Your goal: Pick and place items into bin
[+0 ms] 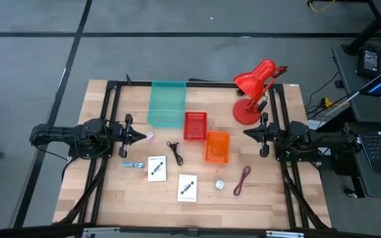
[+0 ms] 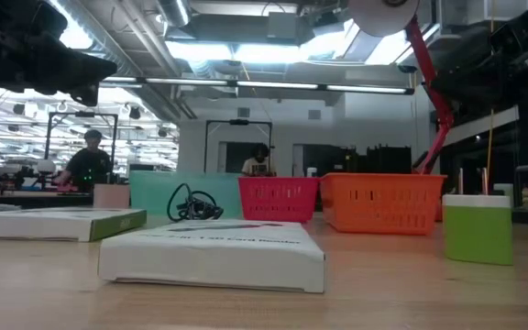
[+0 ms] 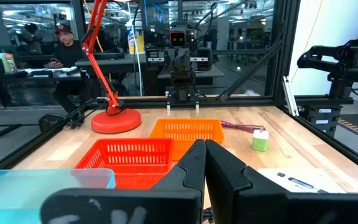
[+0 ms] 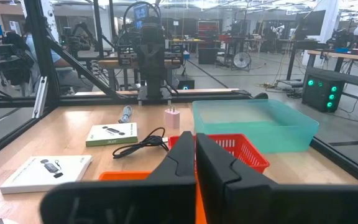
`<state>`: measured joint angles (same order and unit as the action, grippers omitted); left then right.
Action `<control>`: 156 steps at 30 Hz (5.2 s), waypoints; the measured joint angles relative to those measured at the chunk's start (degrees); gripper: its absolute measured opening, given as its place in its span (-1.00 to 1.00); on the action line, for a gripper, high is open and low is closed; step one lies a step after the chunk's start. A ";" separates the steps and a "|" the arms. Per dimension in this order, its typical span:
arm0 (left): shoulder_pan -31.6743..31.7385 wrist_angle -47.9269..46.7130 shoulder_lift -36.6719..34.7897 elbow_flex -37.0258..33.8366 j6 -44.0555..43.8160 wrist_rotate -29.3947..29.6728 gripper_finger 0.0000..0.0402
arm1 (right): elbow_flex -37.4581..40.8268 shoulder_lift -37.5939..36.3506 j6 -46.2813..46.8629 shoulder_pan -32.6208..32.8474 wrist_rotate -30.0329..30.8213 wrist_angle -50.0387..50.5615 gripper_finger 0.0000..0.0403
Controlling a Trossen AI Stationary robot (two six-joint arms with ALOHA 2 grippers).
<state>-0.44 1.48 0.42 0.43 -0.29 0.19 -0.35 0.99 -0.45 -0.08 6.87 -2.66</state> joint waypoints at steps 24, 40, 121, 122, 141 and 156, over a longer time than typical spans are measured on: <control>-0.01 0.00 0.00 0.00 0.00 0.00 -0.97 | 0.00 0.02 0.01 0.00 0.00 0.00 -1.00; -0.01 0.00 0.01 0.00 0.01 0.00 -0.97 | -0.01 0.02 0.00 -0.02 0.00 0.00 -1.00; 0.01 8.13 19.16 6.29 1.89 12.32 -0.97 | -9.40 20.36 -1.51 -0.58 0.12 -7.37 -1.00; 0.03 8.85 20.25 6.32 0.90 12.43 -0.97 | -9.41 21.54 -1.73 -0.59 0.13 -8.42 -1.00; -1.43 -1.05 30.55 14.51 -9.93 17.06 -0.92 | -9.41 28.33 -8.98 -4.57 4.07 -15.10 -1.00; -14.65 -25.73 47.52 30.64 -33.04 25.39 -0.99 | -9.41 28.33 -12.04 -7.63 4.20 -13.53 -1.00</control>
<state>-15.09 -24.25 47.94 31.07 -33.33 25.58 -9.76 29.32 -12.50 -7.70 11.07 -16.19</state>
